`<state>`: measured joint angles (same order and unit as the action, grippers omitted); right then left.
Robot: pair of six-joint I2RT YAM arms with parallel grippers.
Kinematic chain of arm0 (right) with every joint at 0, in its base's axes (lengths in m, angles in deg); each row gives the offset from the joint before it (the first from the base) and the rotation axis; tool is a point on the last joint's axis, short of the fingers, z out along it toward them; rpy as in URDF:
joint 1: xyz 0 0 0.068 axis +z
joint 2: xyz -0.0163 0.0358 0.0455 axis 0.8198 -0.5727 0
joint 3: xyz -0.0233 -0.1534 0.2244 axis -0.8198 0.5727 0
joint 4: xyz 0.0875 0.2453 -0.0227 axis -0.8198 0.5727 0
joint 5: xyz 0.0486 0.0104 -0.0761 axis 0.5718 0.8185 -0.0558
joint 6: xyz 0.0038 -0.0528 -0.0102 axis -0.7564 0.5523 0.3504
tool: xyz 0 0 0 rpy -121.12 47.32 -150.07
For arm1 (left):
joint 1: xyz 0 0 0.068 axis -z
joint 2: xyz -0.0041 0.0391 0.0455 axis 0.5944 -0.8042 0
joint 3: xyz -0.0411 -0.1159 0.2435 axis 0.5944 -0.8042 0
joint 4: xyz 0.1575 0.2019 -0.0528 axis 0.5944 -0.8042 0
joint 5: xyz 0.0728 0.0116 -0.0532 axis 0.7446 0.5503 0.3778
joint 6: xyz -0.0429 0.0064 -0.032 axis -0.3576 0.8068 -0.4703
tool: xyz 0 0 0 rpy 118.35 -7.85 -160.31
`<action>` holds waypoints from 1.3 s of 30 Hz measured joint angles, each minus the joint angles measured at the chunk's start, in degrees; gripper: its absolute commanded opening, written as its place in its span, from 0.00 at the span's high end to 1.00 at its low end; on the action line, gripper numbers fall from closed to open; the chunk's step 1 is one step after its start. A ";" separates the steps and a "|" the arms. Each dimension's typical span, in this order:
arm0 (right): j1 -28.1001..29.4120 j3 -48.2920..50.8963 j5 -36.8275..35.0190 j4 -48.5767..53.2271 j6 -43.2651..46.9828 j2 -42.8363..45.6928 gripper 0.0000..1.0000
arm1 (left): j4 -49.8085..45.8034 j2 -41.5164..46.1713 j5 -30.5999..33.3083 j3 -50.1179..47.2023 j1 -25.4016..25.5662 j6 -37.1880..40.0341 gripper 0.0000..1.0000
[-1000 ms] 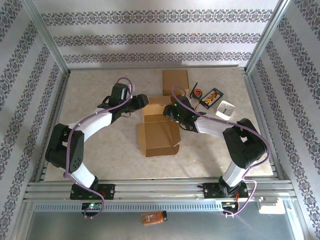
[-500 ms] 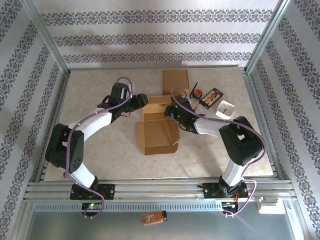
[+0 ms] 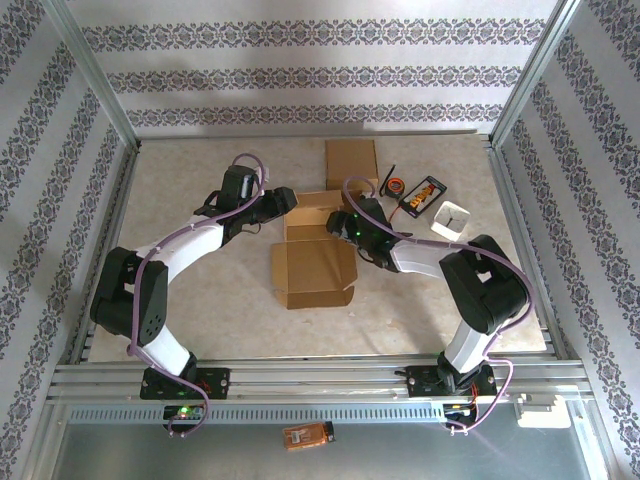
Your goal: Fold the paper box
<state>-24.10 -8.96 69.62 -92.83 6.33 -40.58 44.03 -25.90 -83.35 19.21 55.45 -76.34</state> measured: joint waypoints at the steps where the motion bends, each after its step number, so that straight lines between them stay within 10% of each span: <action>1: 0.02 0.00 1.33 -1.86 -0.52 -0.31 0.28 | 0.13 0.00 -0.02 0.00 -0.02 0.00 0.46; 21: 1.81 6.99 7.41 -8.87 1.55 7.19 0.23 | 0.13 -0.70 -1.18 0.33 0.02 -0.39 0.44; 29: 1.60 12.13 -3.65 -3.04 10.67 20.09 0.11 | 0.13 -0.70 -1.14 0.59 0.02 -0.37 0.44; 39: -2.49 4.96 -14.82 1.64 25.51 13.14 0.19 | 0.11 -0.70 -1.16 0.74 0.02 -0.35 0.44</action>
<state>-26.59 -4.00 54.80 -91.19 31.84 -27.44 44.14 -26.60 -84.51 19.95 55.47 -76.69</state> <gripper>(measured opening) 0.847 0.564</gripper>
